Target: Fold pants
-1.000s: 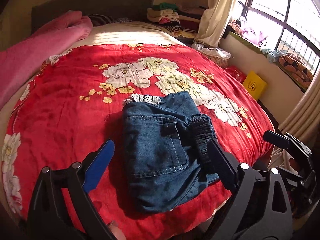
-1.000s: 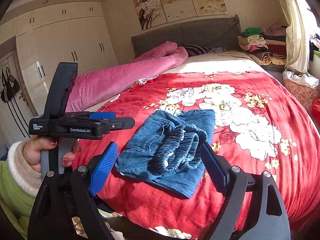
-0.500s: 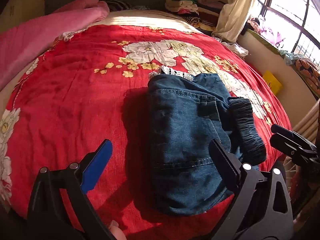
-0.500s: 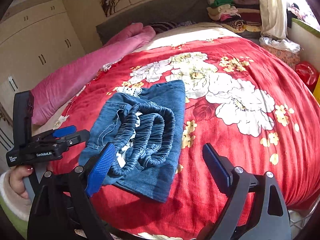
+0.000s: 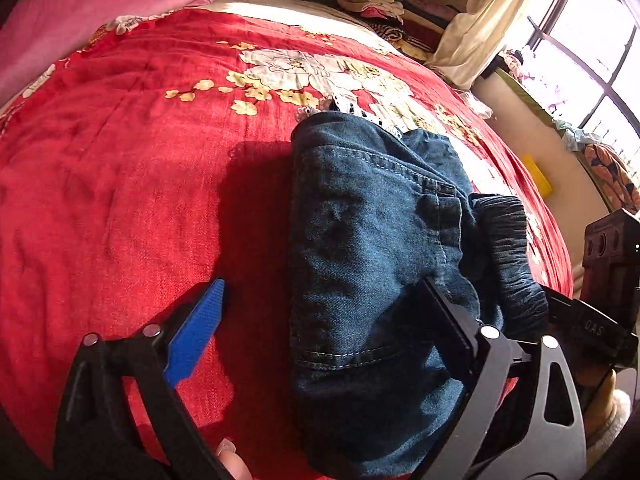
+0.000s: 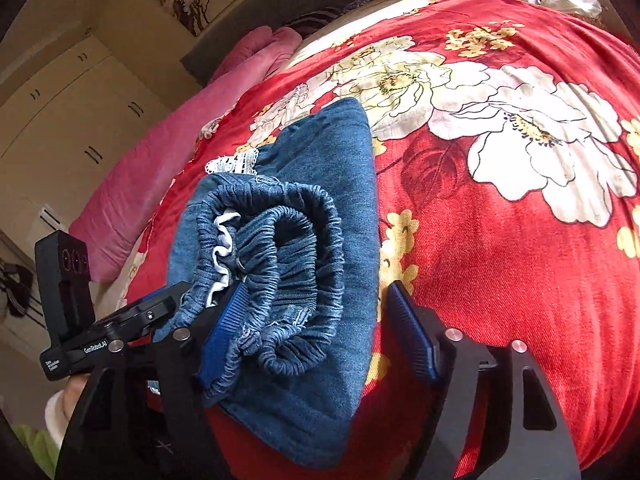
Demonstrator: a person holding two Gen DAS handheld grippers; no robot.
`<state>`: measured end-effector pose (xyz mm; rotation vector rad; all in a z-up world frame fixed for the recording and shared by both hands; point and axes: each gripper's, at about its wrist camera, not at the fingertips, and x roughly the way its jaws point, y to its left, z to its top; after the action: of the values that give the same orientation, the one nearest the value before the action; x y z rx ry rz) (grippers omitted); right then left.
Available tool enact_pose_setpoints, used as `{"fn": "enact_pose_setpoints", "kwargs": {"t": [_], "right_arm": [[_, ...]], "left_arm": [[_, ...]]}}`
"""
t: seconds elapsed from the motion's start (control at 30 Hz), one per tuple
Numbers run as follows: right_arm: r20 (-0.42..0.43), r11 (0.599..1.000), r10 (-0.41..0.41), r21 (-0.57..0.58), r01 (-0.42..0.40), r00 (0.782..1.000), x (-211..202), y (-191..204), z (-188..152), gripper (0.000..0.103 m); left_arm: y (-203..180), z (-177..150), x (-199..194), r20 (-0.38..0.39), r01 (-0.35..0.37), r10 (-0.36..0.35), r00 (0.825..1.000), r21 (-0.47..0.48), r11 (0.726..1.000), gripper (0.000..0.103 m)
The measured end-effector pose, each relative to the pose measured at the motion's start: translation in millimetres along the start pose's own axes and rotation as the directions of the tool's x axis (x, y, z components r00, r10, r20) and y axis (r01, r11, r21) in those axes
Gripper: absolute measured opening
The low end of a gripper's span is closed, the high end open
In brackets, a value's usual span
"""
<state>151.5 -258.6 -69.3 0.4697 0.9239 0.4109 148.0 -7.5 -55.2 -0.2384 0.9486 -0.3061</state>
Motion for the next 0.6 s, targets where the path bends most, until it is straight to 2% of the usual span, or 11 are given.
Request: {"fn": "enact_pose_setpoints", "kwargs": {"t": [0.03,0.07,0.1,0.17,0.23,0.27,0.33,0.4,0.6], "right_arm": [[0.000,1.000,0.002,-0.003,-0.002,1.000,1.5,0.6,0.6,0.060],[0.000,1.000,0.004,-0.006,-0.004,1.000,1.6,1.3,1.1,0.053],[0.005,1.000,0.002,-0.006,-0.002,1.000,1.0,1.9,1.1,0.045],[0.024,1.000,-0.013,-0.024,0.014,1.000,-3.0,6.5,1.5,0.038],[0.050,0.996,-0.048,-0.072,0.052,0.998,-9.0,17.9,1.7,0.034],[0.067,0.993,-0.063,-0.095,0.070,0.996,-12.8,23.7,2.2,0.031],[0.090,0.989,-0.073,-0.122,0.084,0.993,-20.2,32.5,5.8,0.029],[0.109,0.990,-0.038,-0.134,0.053,0.993,-26.4,38.4,11.1,0.022],[0.173,0.979,-0.006,-0.199,0.041,0.985,-37.6,62.7,47.7,0.022]], "left_arm": [[-0.6,0.6,0.6,-0.001,0.011,-0.011,1.000,-0.002,1.000,0.065],[-2.4,0.8,1.4,-0.006,0.028,-0.028,1.000,0.000,1.000,0.056],[-4.5,1.1,2.4,-0.015,0.057,-0.057,0.998,-0.001,0.998,0.037],[-11.7,2.7,1.4,-0.016,0.040,-0.040,0.999,0.023,0.999,0.030],[-18.2,5.5,-4.6,0.003,0.024,-0.024,1.000,0.050,0.998,0.017],[-19.9,8.1,-7.7,0.008,0.048,-0.049,0.999,0.048,0.998,0.012],[-24.6,13.8,-14.9,0.024,0.047,-0.049,0.999,0.058,0.997,0.012],[-30.3,21.1,-22.7,0.049,0.052,-0.056,0.997,0.075,0.996,0.012],[-36.2,59.6,-38.2,0.130,0.031,-0.043,0.991,0.099,0.995,0.012]]}}
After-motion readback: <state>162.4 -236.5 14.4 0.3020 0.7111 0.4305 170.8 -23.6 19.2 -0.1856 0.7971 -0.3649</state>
